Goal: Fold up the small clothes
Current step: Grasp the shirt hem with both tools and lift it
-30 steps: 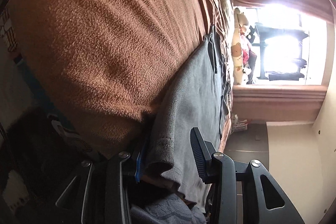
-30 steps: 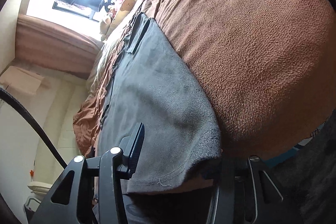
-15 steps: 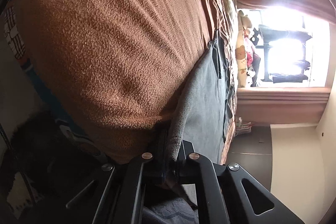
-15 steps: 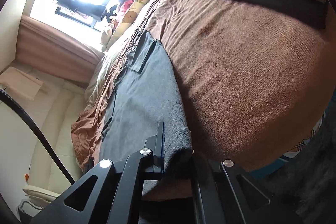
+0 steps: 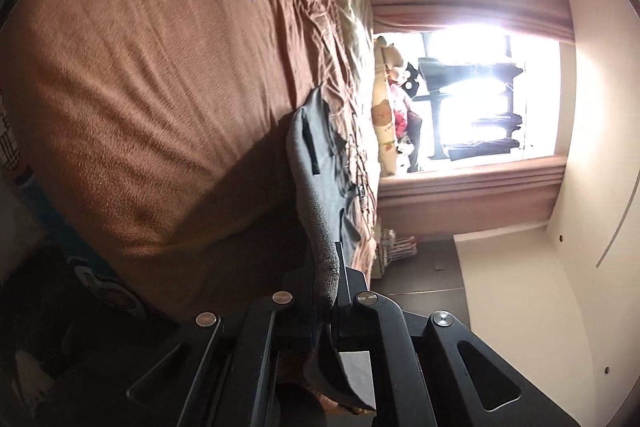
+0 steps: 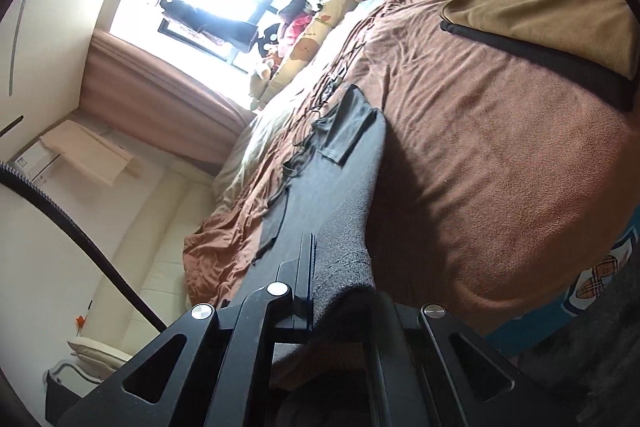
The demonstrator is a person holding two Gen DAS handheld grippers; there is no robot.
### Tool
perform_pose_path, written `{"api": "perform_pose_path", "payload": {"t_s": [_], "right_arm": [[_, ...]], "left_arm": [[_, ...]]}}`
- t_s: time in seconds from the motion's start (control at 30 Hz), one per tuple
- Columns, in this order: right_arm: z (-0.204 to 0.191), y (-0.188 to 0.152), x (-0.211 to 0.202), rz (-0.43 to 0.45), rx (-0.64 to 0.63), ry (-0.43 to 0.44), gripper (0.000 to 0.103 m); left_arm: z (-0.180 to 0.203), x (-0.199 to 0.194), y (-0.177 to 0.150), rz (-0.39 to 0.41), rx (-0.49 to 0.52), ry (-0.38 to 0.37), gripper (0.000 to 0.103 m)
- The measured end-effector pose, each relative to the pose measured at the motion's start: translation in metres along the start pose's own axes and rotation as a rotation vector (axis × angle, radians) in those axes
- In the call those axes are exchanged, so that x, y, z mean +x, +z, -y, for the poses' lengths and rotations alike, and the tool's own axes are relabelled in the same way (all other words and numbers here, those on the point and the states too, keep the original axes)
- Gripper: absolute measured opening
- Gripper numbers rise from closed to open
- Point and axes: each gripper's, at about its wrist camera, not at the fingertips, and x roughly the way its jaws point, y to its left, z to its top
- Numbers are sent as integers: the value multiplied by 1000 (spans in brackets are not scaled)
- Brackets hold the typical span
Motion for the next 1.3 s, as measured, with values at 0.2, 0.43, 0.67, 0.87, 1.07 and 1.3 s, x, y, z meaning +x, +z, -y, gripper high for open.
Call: {"api": "perform_pose_path", "payload": {"t_s": [0.2,0.43,0.67,0.87,1.07,1.3], "right_arm": [[-18,-7,-32,2,-11,47,0],[-25,-20,-62,-5,-5,91,0],[-29,-29,-83,4,-5,119,0],[-37,-26,-98,30,-15,182,0],[-46,-18,-106,72,-46,223,0],[-31,-5,-83,92,-30,217,0]], "left_arm": [[21,-38,0,15,17,-72,3],[37,-86,-10,32,23,-114,3],[51,-123,-24,40,14,-148,3],[71,-155,-37,62,10,-207,3],[100,-178,-48,91,24,-253,3],[111,-174,-35,133,8,-249,3]]}}
